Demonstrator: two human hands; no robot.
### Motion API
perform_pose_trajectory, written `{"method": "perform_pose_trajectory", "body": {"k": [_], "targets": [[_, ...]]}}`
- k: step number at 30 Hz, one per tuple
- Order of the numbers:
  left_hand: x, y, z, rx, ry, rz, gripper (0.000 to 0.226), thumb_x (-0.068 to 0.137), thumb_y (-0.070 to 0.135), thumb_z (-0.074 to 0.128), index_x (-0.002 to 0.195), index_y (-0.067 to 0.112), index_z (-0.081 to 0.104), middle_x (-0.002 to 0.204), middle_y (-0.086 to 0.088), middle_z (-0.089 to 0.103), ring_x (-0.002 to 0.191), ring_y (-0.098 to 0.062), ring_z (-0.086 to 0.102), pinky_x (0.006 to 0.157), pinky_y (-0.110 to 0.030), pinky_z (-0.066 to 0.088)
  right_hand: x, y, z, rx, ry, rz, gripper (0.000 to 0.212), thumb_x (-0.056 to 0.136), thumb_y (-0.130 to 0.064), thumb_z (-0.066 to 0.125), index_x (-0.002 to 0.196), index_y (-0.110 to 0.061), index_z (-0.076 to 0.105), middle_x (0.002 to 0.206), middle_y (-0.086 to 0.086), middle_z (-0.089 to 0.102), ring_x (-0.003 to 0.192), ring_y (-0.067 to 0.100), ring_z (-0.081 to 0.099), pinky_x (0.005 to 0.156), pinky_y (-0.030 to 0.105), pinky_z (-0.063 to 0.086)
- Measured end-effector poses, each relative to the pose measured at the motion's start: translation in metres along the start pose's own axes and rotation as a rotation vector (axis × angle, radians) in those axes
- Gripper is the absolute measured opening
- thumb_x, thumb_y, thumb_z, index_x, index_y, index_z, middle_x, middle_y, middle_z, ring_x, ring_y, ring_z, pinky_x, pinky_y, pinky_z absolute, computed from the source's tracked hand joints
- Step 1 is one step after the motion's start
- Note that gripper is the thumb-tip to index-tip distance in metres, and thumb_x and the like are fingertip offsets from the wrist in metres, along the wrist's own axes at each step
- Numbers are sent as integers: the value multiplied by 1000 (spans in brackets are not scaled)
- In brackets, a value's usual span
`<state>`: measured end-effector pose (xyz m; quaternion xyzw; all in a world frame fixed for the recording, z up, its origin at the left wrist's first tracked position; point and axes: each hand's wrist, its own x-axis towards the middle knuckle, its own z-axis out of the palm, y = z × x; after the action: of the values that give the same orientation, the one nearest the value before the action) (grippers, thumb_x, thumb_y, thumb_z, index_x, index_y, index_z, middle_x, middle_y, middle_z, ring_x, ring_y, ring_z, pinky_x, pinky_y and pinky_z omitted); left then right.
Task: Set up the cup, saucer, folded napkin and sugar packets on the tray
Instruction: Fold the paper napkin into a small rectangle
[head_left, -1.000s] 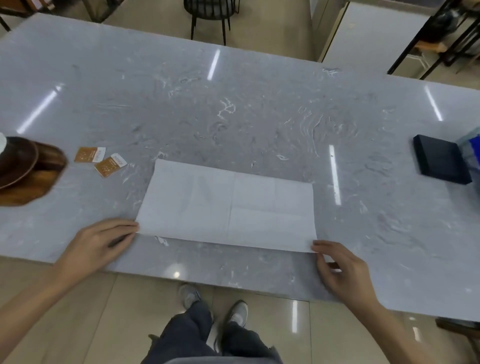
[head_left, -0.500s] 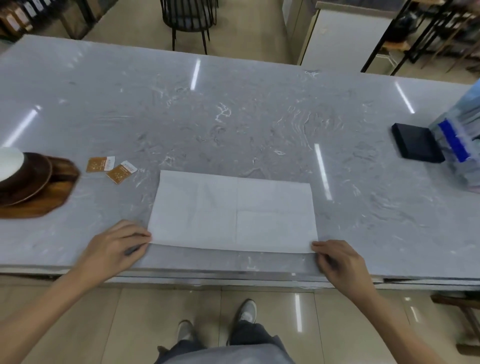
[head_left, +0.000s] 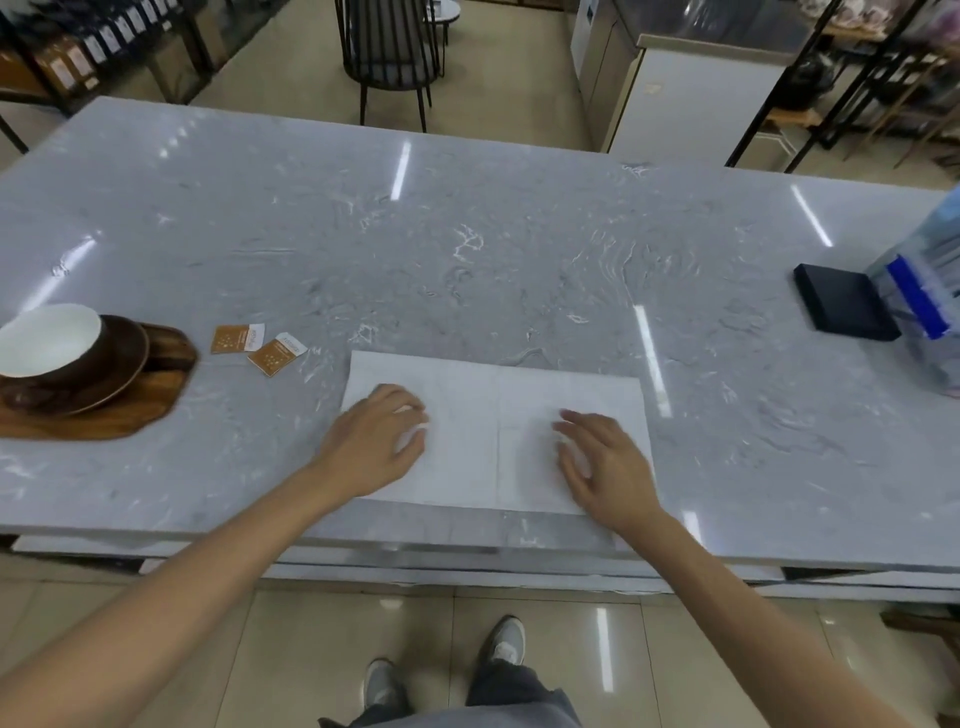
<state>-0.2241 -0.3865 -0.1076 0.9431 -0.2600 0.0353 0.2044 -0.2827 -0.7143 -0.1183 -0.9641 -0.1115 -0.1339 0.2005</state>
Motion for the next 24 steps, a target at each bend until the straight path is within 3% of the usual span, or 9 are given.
{"method": "perform_pose_trajectory", "body": {"k": [3,7,10,13,19,24], "targets": [[33,20,31,51,-170,-59,51,102,37,44,147,14,50,158,-3,43,151,-22,28,121,-39,31,37,-28,36,5,-163,-107,44,101,-27,57,140,-7,60,151,14,54,138,34,52,112,45,45],[45,16,52,119,-229,-95,62,104,48,30,160,22,22,170,3,16,158,-18,5,128,-39,8,60,-34,64,-14,-324,-134,52,107,-35,42,155,-13,41,164,9,35,153,28,31,122,49,30],[41,3,54,159,-219,-151,70,98,67,19,160,38,12,170,11,6,158,-17,-1,128,-43,4,57,-20,70,-67,-364,-103,57,107,-51,26,161,-33,23,170,-7,17,158,17,13,128,42,11],[40,-22,44,180,-185,-292,85,87,82,16,160,39,7,170,12,-1,158,-18,-4,128,-45,3,57,2,63,-103,-372,-1,61,102,-63,17,160,-45,11,171,-13,7,158,13,2,128,41,3],[36,-49,33,222,-181,-404,85,91,79,12,161,32,1,171,7,-7,158,-17,-6,127,-43,2,56,82,29,-176,-318,273,64,100,-69,14,159,-47,3,171,-16,5,159,16,3,127,44,6],[38,-47,31,224,-201,-427,86,94,76,16,161,28,-6,170,6,-11,157,-16,-9,128,-43,2,51,100,22,-157,-302,316,66,100,-70,12,160,-44,0,171,-17,6,159,16,3,127,44,7]]}}
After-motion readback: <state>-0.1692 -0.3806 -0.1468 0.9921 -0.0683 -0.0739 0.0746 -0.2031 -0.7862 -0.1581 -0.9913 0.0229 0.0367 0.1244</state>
